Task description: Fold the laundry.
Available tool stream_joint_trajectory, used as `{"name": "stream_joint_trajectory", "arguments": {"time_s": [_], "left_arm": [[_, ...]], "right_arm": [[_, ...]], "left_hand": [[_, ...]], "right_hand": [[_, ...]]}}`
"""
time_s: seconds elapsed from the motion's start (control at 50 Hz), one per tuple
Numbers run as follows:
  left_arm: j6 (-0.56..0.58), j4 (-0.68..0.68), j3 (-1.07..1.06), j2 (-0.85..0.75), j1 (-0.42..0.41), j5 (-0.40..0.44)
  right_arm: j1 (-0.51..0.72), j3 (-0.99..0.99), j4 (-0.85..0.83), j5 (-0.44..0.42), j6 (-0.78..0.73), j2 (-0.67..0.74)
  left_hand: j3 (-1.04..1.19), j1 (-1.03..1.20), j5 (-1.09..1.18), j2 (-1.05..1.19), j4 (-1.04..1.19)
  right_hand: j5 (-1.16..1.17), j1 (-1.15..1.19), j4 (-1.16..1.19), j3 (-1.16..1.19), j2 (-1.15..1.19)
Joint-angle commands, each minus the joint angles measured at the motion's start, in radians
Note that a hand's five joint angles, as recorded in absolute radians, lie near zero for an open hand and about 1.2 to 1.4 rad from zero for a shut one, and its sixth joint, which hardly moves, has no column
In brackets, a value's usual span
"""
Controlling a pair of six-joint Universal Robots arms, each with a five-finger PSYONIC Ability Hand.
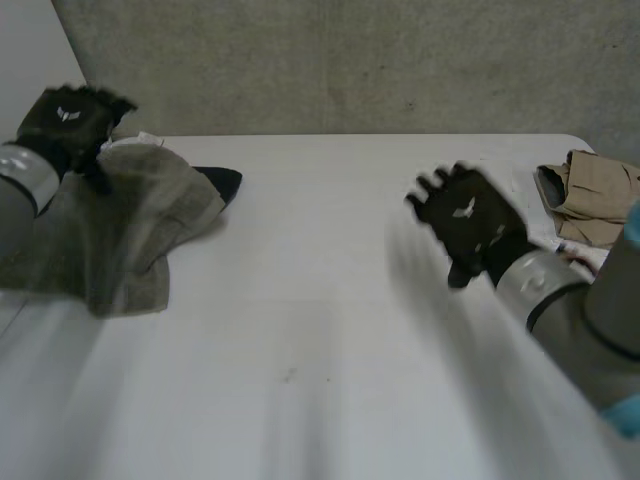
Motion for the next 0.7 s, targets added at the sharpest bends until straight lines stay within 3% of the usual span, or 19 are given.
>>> {"name": "stream_joint_trajectory", "arguments": {"time_s": [0.02,0.12,0.14,0.18,0.3,0.42,0.54,0.58,0.68,0.7], "left_arm": [[0.166,-0.022,0.083,-0.216,0.043,0.003],[0.188,-0.01,0.124,-0.293,0.044,-0.003],[0.185,-0.005,0.138,-0.319,0.034,-0.003],[0.186,0.002,0.146,-0.33,0.025,-0.009],[0.142,0.105,0.071,-0.221,-0.077,-0.075],[-0.07,0.222,-0.098,0.067,-0.21,-0.103],[-0.252,0.17,-0.194,0.225,-0.404,-0.098],[-0.291,0.15,-0.213,0.222,-0.457,-0.097],[-0.401,0.108,-0.219,0.119,-0.687,-0.1],[-0.41,0.104,-0.216,0.095,-0.715,-0.1]], "right_arm": [[0.018,0.037,0.035,0.006,0.0,0.019],[0.009,0.04,0.037,0.009,0.0,0.053],[0.007,0.04,0.037,0.01,0.0,0.053],[0.007,0.043,0.037,0.01,0.0,0.055],[0.004,0.053,0.037,0.01,0.0,0.055],[0.001,0.045,0.035,0.01,0.0,0.047],[-0.008,0.022,0.032,0.039,0.029,0.042],[-0.019,0.011,0.034,0.062,0.05,0.041],[-0.048,-0.012,0.034,0.104,0.115,0.024],[-0.054,-0.015,0.034,0.105,0.121,0.022]], "left_hand": [[-0.004,0.024,-0.014,0.004,0.002],[0.259,0.288,0.25,0.267,0.265],[0.725,0.754,0.716,0.733,0.731],[1.185,1.214,1.176,1.193,1.191],[1.187,1.216,1.178,1.195,1.194],[1.187,1.216,1.178,1.195,1.194],[1.187,1.216,1.178,1.195,1.194],[1.187,1.216,1.178,1.195,1.194],[1.187,1.216,1.178,1.195,1.194],[1.002,1.03,0.992,1.01,1.008]], "right_hand": [[-0.065,-0.028,-0.059,-0.033,-0.047],[-0.065,-0.028,-0.059,-0.033,-0.047],[-0.065,-0.028,-0.059,-0.033,-0.047],[-0.065,-0.028,-0.059,-0.033,-0.047],[-0.065,-0.028,-0.059,-0.033,-0.047],[-0.065,-0.028,-0.059,-0.033,-0.047],[-0.065,-0.028,-0.059,-0.033,-0.047],[-0.065,-0.028,-0.059,-0.033,-0.047],[-0.065,-0.028,-0.059,-0.033,-0.047],[-0.065,-0.028,-0.059,-0.033,-0.047]]}}
